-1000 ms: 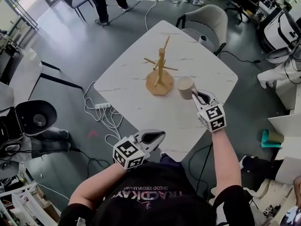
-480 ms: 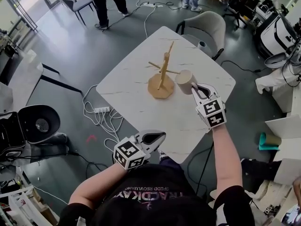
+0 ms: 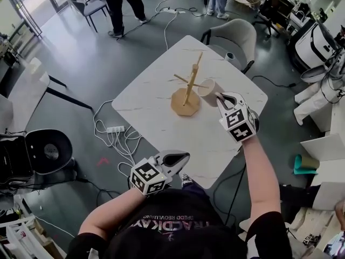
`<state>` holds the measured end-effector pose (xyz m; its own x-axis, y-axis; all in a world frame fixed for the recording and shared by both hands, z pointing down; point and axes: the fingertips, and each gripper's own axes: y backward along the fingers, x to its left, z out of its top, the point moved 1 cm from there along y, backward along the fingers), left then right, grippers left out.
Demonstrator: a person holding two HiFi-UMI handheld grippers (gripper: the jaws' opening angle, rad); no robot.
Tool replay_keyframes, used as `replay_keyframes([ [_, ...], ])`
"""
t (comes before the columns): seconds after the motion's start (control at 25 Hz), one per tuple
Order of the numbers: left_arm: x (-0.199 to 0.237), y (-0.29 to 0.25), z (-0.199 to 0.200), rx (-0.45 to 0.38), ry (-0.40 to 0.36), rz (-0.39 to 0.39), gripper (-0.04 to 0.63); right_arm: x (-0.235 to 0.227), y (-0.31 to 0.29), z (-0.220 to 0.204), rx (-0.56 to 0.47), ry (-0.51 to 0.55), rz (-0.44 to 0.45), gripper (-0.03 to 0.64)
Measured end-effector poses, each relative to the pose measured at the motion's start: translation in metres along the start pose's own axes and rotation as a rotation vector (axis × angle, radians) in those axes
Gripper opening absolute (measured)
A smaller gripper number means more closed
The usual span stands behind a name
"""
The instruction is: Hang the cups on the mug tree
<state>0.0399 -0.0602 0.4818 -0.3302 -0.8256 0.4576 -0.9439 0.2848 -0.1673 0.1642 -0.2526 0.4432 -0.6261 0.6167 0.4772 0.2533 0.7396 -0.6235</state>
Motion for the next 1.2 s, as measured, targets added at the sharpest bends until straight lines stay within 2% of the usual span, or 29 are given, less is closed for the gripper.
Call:
replay_keyframes([
  [0.48,-0.004,0.014,-0.001,-0.017,-0.007,-0.004,-0.003,0.017,-0.005,0.012,0.119,0.197,0.003,0.046],
  [0.84,0.005,0.027,0.005,-0.025,-0.007,-0.007,-0.003,0.024,-0.019,0.024,0.223,0.392,-0.027,0.046],
  [1.2,0.002,0.034,0.006,-0.022,-0.014,-0.015,-0.003,0.03,-0.017,0.028,0.283,0.508,-0.059,0.046],
])
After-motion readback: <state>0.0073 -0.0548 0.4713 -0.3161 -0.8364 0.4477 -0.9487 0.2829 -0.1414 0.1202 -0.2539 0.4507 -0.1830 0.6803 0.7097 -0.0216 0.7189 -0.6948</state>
